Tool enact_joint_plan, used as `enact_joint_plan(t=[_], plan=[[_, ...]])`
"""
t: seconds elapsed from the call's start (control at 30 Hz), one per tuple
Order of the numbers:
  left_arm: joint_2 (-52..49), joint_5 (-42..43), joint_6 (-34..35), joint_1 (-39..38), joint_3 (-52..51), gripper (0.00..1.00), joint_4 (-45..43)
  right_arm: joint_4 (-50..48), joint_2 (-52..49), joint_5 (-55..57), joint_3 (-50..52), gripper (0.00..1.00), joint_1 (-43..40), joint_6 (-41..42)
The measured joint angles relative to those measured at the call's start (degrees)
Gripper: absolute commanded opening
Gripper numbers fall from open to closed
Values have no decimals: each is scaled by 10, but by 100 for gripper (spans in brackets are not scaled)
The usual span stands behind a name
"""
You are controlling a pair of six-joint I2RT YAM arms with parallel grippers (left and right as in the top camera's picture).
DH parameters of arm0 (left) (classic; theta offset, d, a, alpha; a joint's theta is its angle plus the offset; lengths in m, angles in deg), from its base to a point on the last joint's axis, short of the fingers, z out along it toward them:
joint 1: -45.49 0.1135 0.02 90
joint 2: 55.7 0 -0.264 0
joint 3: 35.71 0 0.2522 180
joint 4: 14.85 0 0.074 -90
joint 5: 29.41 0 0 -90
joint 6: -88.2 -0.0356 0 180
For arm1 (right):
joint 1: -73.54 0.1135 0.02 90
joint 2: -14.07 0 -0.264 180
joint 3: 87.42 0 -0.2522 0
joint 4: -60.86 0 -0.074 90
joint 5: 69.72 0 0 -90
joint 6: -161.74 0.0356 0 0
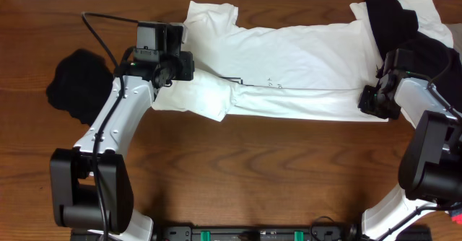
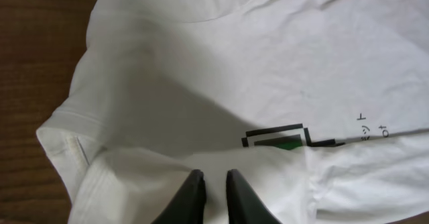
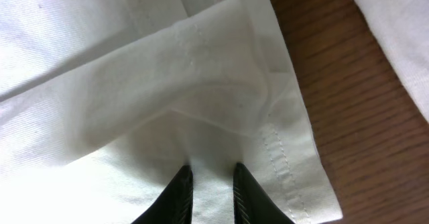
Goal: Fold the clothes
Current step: 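Press the folded left part down with the left gripper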
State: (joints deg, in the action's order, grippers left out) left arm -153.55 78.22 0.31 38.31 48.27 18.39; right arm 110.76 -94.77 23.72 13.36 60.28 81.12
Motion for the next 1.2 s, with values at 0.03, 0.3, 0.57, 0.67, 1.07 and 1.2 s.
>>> enact_joint_plan(t=[0.03, 0.3, 0.57, 0.67, 1.07, 1.2], plan=[[0, 0, 2, 0, 0, 16, 0, 0, 0, 0, 0, 19, 0, 0], [-12, 0, 7, 0, 0, 16, 7, 0, 0, 0, 0, 19, 0, 0], [-40, 0, 7, 0, -3, 16, 78, 0, 0, 0, 0, 19, 0, 0], [-41, 0, 7, 0, -4, 16, 92, 0, 0, 0, 0, 19, 0, 0], [-41, -25, 7, -9, -4, 43, 102, 2, 0, 0, 0, 20, 0, 0], [-41, -71, 4, -9, -4, 46, 69, 2, 0, 0, 0, 20, 0, 0]])
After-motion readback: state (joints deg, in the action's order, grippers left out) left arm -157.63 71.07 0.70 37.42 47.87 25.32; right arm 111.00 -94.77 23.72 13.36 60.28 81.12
